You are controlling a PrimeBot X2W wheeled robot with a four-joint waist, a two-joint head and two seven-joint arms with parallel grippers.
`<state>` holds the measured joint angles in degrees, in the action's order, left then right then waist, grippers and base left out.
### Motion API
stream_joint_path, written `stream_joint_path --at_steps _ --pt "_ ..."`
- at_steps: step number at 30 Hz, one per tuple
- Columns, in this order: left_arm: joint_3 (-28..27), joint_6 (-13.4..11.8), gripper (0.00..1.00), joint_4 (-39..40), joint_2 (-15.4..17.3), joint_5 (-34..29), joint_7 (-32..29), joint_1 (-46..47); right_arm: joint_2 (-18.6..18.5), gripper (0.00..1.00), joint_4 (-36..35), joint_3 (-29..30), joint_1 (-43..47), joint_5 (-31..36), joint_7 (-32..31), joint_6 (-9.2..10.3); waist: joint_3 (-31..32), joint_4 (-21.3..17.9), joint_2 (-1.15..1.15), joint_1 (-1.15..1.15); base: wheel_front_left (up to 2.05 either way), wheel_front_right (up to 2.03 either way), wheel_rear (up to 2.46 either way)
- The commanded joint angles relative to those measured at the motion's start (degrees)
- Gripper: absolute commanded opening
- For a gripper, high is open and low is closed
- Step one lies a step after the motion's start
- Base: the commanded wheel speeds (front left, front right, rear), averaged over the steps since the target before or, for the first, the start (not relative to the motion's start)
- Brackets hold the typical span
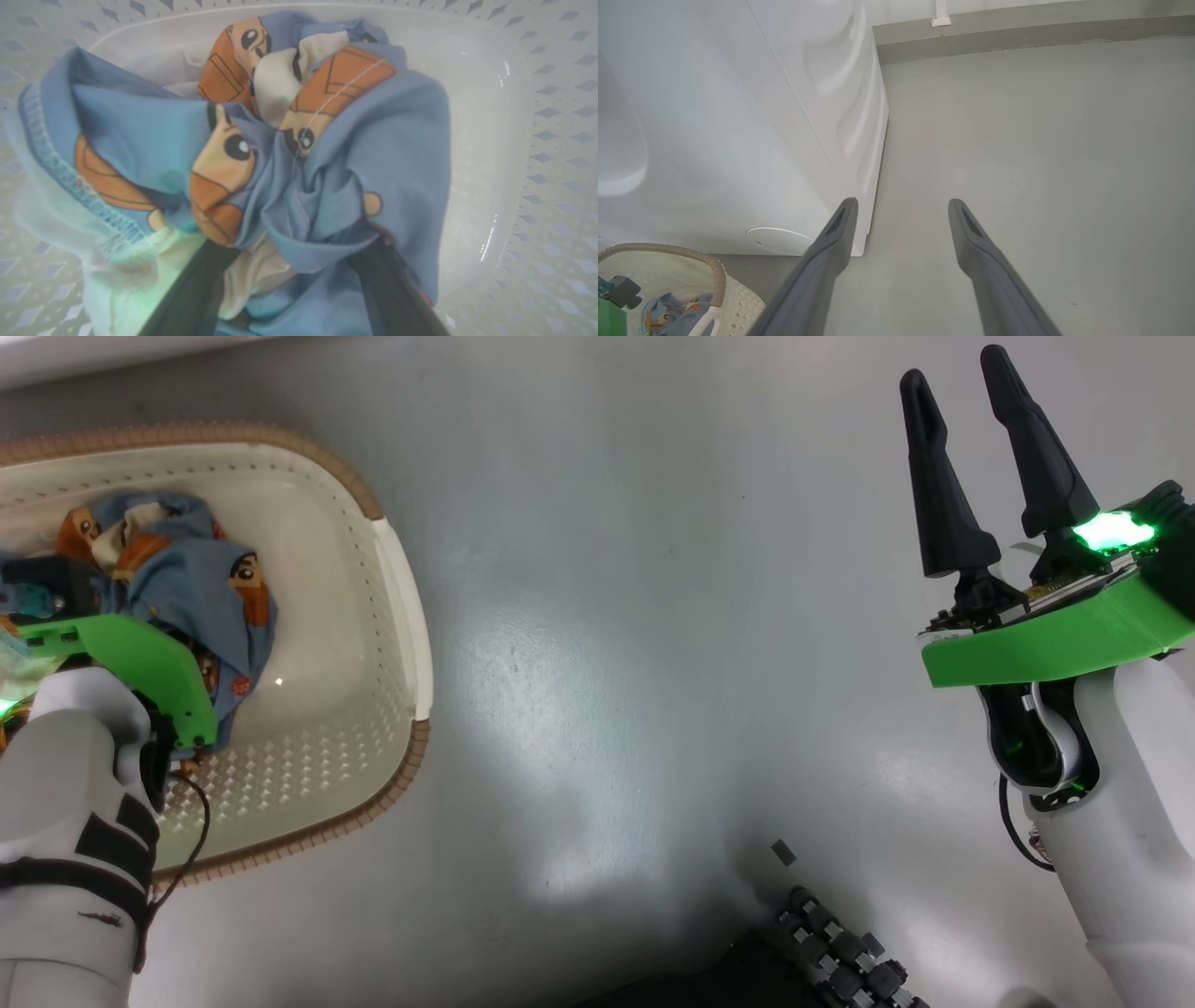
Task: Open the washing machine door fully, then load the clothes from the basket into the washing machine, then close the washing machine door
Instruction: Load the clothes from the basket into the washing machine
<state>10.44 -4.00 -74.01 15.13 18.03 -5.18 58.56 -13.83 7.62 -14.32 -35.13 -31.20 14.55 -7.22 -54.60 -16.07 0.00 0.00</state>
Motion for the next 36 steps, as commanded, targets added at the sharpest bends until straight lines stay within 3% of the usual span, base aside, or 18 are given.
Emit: stream_joint_path --at_steps 1,3,4,5,6,7,8,15,25,36 --pt "-0.62 0.44 1.00 0.11 1.81 0.33 -0.31 -1.49 -0.31 1.00 -1.00 -0.28 1.89 0.56 0.45 -0.26 0.09 0.01 0.00 0.00 0.00 0.00 0.00" --pt "-0.47 1.18 1.00 0.11 1.81 0.51 -0.03 -1.43 -0.23 1.00 -0.94 -0.29 1.79 0.59 0.45 -0.26 0.21 0.04 0.00 0.00 0.00 0.00 0.00" --pt "-0.39 1.34 0.83 0.10 1.82 0.56 0.16 -1.41 -0.20 1.00 -0.92 -0.31 1.73 0.61 0.45 -0.26 0.28 0.06 0.00 0.00 0.00 0.00 0.00" --pt "-0.30 1.50 0.50 0.10 1.80 0.61 0.31 -1.38 -0.17 1.00 -0.91 -0.34 1.68 0.62 0.45 -0.26 0.37 0.09 0.00 0.00 0.00 0.00 0.00" --pt "-0.27 1.77 0.27 0.09 1.92 0.72 0.40 -1.39 -0.14 1.00 -0.89 -0.40 1.62 0.62 0.45 -0.26 0.44 0.09 0.00 0.00 0.00 0.00 0.00" --pt "-0.22 2.16 0.27 0.09 2.13 0.81 0.44 -1.41 -0.10 1.00 -0.87 -0.47 1.54 0.63 0.45 -0.26 0.51 0.08 0.00 0.00 0.00 0.00 0.00" --pt "-0.13 2.50 0.00 0.09 2.25 0.88 0.46 -1.44 -0.05 1.00 -0.83 -0.52 1.47 0.62 0.45 -0.26 0.61 0.08 0.00 0.00 0.00 0.00 0.00" --pt "0.00 4.68 0.00 0.07 1.83 1.85 2.84 -2.46 0.20 1.00 -0.42 -0.78 1.29 0.57 0.45 -0.26 2.79 0.53 0.00 0.00 0.00 0.00 0.00" --pt "0.46 8.37 0.00 0.06 -1.25 3.51 8.77 -6.01 0.33 1.00 0.67 -1.19 1.65 0.13 0.45 -0.26 9.37 2.49 0.00 0.00 0.00 0.00 0.00" --pt "0.79 10.43 0.00 0.06 -2.95 5.33 13.77 -9.88 0.34 1.00 2.46 -1.79 3.19 -0.30 0.45 -0.26 17.10 4.47 0.00 0.00 0.00 0.00 0.00"
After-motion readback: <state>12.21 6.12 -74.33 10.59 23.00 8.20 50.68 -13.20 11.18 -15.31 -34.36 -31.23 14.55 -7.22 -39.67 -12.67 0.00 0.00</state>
